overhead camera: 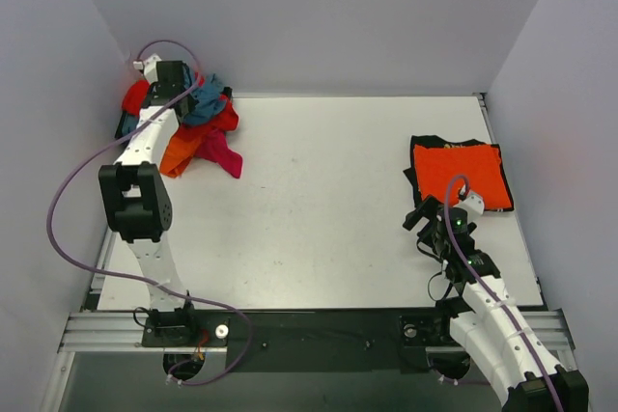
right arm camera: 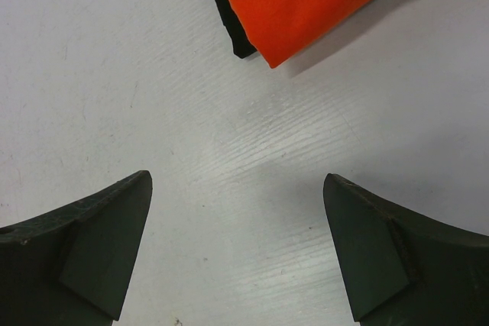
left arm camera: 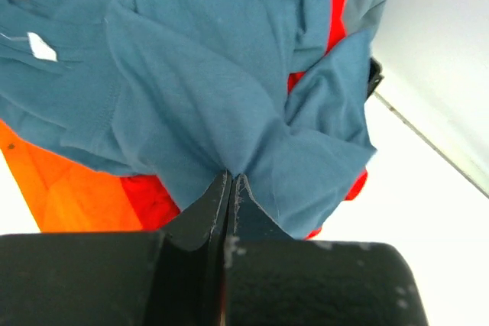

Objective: Fold and stack the t-shirts
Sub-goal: Grab crumpled tshirt from bin with the left arm, then move the tshirt to the center of the board

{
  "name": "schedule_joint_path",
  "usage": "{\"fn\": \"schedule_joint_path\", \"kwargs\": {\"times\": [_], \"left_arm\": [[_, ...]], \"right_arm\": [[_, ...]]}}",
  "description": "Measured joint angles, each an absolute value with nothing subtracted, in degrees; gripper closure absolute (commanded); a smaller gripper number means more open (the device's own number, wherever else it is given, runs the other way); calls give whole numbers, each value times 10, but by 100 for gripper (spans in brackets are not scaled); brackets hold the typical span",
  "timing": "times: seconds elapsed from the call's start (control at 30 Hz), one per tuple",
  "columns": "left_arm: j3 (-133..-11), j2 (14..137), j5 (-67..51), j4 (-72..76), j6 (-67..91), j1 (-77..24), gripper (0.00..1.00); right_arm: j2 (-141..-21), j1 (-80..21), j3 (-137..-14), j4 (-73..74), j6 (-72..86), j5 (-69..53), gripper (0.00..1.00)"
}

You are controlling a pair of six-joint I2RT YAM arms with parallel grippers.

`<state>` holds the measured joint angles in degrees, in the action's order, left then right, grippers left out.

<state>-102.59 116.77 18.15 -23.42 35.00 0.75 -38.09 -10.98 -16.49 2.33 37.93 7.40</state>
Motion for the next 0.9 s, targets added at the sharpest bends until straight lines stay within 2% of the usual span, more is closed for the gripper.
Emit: {"fn": "schedule_joint_path", "kwargs": {"times": [0.23, 0.37, 0.53, 0.7, 0.8, 0.87, 0.9], "left_arm": [[-1057, 1060, 220, -256, 306, -49, 100], [-1115, 1004, 232, -271, 276, -148, 100], [-1254, 994, 184, -305, 251, -264, 100], [-1373, 982, 195, -310, 239, -240, 100], [-1326, 928, 189, -293, 258, -191, 100], [-1237, 877, 191, -266, 270, -170, 100], [-1166, 843, 191, -249, 281, -163, 95]], "right_arm": [[-381, -110, -165, 23, 379, 72, 11], [-381, -110, -165, 23, 379, 72, 11], [-381, -110, -165, 23, 379, 72, 11], [-379, -110, -165, 23, 379, 72, 11], [-376, -110, -165, 23, 380, 72, 8], [-376, -110, -165, 23, 379, 72, 7], [-376, -110, -165, 23, 379, 71, 6]]}}
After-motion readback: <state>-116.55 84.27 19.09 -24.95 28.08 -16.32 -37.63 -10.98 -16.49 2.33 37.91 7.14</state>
